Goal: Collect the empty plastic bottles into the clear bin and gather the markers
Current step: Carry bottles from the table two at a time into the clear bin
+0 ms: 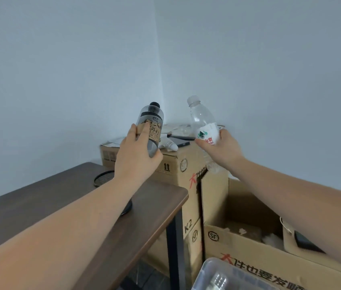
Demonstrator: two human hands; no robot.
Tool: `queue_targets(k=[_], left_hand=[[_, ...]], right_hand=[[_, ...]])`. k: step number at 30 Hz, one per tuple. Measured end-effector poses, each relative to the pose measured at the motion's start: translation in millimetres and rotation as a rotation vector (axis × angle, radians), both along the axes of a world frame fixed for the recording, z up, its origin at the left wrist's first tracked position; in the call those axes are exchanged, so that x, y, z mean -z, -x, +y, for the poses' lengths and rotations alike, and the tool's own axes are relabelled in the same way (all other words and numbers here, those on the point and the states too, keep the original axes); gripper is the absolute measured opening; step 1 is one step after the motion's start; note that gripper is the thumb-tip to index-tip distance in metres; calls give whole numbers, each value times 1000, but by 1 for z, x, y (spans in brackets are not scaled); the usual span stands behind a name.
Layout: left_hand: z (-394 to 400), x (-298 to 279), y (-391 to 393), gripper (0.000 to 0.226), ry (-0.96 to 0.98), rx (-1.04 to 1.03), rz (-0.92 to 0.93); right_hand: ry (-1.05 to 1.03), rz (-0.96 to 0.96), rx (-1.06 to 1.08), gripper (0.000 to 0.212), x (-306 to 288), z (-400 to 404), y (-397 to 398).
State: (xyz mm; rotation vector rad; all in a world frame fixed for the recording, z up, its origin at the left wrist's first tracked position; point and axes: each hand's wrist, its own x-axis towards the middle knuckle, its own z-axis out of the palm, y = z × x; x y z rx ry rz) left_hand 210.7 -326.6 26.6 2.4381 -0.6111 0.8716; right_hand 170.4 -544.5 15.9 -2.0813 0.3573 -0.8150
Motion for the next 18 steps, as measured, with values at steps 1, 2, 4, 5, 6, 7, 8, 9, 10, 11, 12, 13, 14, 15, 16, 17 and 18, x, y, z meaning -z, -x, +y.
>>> queue_targets(k=[1, 2, 4, 5, 6, 7, 8, 9, 10, 11, 12, 13, 14, 15, 16, 17, 18], left_hand=[[-13, 6, 0, 72, -9, 26, 6], [-26, 11, 0, 72, -17, 47, 18], [-51, 24, -1, 73, -29, 79, 49], [-64, 31, -1, 74, -34, 99, 59], [-76, 38, 0, 74, -39, 120, 66], [-87, 46, 0, 74, -44, 140, 76], [-98, 54, 1, 74, -51, 157, 90], [-108, 63, 1, 74, -60, 174, 104], [-118, 72, 2, 74, -70, 191, 121], [-126, 81, 2, 75, -79, 205, 145], [-134, 90, 3, 75, -85, 214, 173], [-141, 99, 3, 75, -91, 222, 199], [-148, 109, 4, 75, -103, 229, 221], [-154, 118, 5, 75, -121, 237, 241], [-161, 129, 6, 75, -142, 246, 258], [-166, 139, 7, 75, -160, 255, 272], [-172, 150, 8, 75, -174, 262, 285]], right_hand=[[-2, 12, 21, 55, 6, -12, 4], [-1, 25, 42, 55, 12, -23, 9], [-1, 61, 78, 52, 26, -45, 17], [-2, 75, 97, 52, 33, -56, 20], [-3, 87, 115, 53, 41, -66, 23], [-6, 102, 130, 54, 49, -75, 25], [-10, 117, 142, 54, 58, -84, 28], [-15, 135, 154, 53, 66, -92, 30], [-18, 154, 167, 53, 75, -100, 32], [-22, 173, 178, 53, 84, -107, 34], [-28, 189, 186, 53, 93, -113, 35], [-39, 207, 193, 54, 103, -119, 36], [-50, 226, 200, 55, 112, -125, 36], [-60, 246, 206, 56, 121, -130, 37], [-66, 262, 211, 56, 130, -135, 38], [-67, 279, 217, 56, 139, -140, 39], [-64, 298, 224, 55, 147, -145, 40]])
